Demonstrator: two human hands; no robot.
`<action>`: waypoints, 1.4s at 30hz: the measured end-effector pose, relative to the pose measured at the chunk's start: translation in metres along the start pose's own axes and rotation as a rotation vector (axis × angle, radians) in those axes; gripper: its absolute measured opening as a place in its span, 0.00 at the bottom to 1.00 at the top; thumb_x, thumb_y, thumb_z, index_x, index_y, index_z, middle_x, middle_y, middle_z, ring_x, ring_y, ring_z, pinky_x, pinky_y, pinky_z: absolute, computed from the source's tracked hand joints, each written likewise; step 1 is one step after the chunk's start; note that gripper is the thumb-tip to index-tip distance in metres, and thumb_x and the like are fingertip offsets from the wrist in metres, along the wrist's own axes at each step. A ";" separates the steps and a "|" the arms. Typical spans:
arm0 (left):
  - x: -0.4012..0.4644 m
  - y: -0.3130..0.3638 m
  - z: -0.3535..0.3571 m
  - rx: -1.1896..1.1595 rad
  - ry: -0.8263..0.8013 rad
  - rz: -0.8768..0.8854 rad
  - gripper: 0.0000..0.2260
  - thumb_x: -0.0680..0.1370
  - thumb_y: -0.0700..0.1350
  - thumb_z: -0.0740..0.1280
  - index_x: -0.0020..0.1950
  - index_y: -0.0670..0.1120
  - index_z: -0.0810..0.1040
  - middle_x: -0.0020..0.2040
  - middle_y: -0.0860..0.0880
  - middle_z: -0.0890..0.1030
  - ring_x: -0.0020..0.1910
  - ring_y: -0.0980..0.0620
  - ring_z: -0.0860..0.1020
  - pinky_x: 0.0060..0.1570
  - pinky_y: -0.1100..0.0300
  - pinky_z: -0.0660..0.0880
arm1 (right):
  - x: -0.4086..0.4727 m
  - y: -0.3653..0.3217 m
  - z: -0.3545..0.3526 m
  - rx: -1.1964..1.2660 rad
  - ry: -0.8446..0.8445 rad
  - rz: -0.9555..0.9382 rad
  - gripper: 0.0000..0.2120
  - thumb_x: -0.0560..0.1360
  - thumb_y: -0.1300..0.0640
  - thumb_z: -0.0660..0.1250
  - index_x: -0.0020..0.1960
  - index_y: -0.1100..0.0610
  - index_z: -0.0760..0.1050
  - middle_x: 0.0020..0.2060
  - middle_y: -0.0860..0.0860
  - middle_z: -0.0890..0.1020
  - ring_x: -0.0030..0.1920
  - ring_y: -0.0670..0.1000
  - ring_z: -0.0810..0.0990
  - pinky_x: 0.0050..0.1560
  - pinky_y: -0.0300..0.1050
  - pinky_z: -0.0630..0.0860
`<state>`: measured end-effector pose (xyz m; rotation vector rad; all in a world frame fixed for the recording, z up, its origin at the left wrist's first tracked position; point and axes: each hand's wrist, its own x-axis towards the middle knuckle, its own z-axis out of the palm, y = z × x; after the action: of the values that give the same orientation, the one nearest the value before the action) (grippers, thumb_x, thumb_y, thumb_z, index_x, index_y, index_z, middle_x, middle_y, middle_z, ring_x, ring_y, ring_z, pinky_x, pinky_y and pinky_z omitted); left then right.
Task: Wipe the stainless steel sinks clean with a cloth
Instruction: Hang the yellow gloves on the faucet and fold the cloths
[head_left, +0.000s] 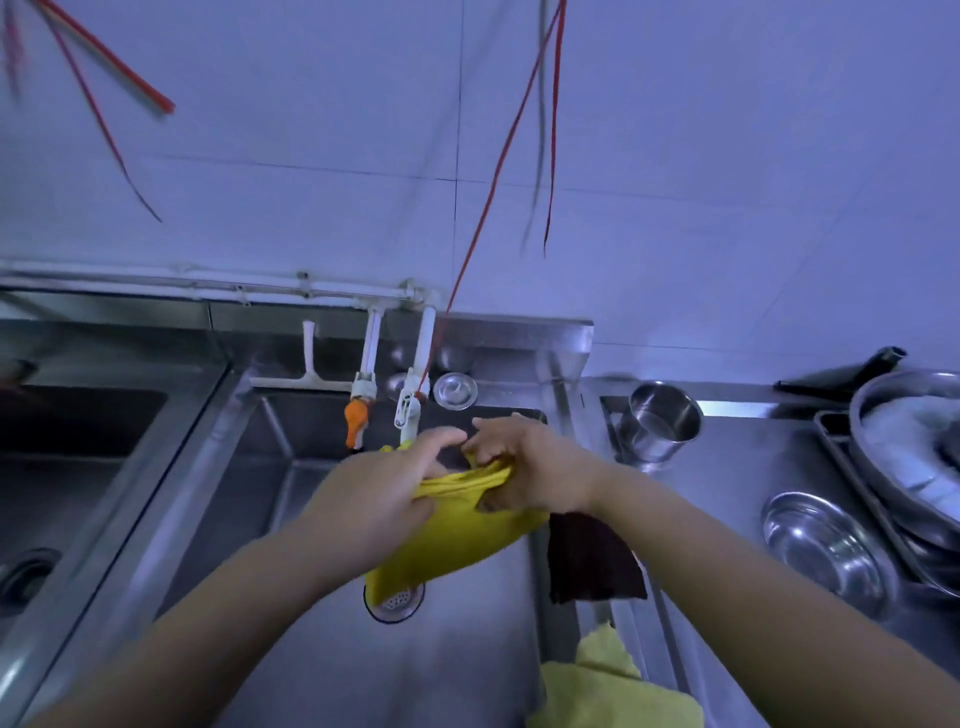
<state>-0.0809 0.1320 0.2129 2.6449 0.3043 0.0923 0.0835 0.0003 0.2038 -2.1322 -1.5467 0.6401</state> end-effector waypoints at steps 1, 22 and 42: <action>0.003 -0.009 -0.010 -0.030 0.045 -0.014 0.30 0.74 0.45 0.67 0.69 0.63 0.57 0.59 0.59 0.79 0.57 0.54 0.77 0.49 0.57 0.74 | 0.006 -0.008 -0.008 0.039 0.049 0.042 0.13 0.63 0.58 0.78 0.44 0.57 0.78 0.50 0.52 0.82 0.59 0.53 0.77 0.62 0.54 0.70; 0.252 -0.114 -0.082 0.570 0.243 0.404 0.13 0.70 0.38 0.66 0.48 0.52 0.83 0.53 0.49 0.76 0.57 0.44 0.66 0.52 0.53 0.57 | 0.107 0.024 -0.047 -0.178 0.477 0.593 0.18 0.68 0.35 0.68 0.42 0.48 0.70 0.33 0.44 0.74 0.34 0.42 0.71 0.29 0.41 0.65; 0.259 -0.107 -0.015 -0.721 -0.403 -0.071 0.15 0.76 0.31 0.58 0.39 0.48 0.77 0.33 0.50 0.80 0.28 0.57 0.76 0.24 0.69 0.70 | 0.116 0.053 0.002 -0.062 0.680 0.681 0.14 0.69 0.44 0.71 0.51 0.50 0.75 0.42 0.44 0.72 0.56 0.52 0.67 0.48 0.44 0.62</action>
<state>0.1484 0.2906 0.1803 1.8787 0.1798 -0.2980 0.1541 0.0963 0.1581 -2.5430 -0.4822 0.0169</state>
